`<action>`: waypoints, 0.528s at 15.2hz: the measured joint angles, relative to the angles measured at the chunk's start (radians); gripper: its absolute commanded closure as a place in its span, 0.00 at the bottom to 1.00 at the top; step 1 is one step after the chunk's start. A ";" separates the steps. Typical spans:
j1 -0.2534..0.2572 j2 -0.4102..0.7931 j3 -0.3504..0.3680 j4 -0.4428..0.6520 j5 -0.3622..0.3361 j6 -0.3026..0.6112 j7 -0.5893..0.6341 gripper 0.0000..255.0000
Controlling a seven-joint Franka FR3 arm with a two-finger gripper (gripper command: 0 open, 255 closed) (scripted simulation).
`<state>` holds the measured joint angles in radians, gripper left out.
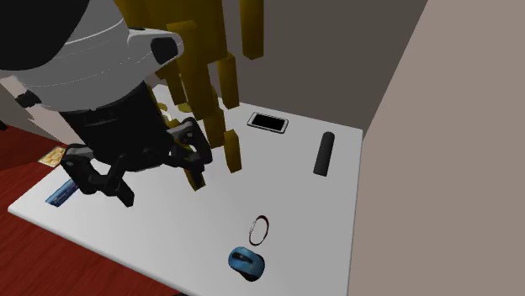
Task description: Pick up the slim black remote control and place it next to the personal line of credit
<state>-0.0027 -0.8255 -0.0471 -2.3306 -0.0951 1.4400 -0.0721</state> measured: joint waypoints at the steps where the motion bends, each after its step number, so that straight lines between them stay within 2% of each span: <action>1: 0.000 0.000 0.000 0.000 0.000 0.000 0.000 0.00; 8: -0.048 0.105 -0.070 -0.049 -0.048 0.199 0.009 0.00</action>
<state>-0.0506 -0.7204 -0.1172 -2.3797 -0.1431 1.6391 -0.0632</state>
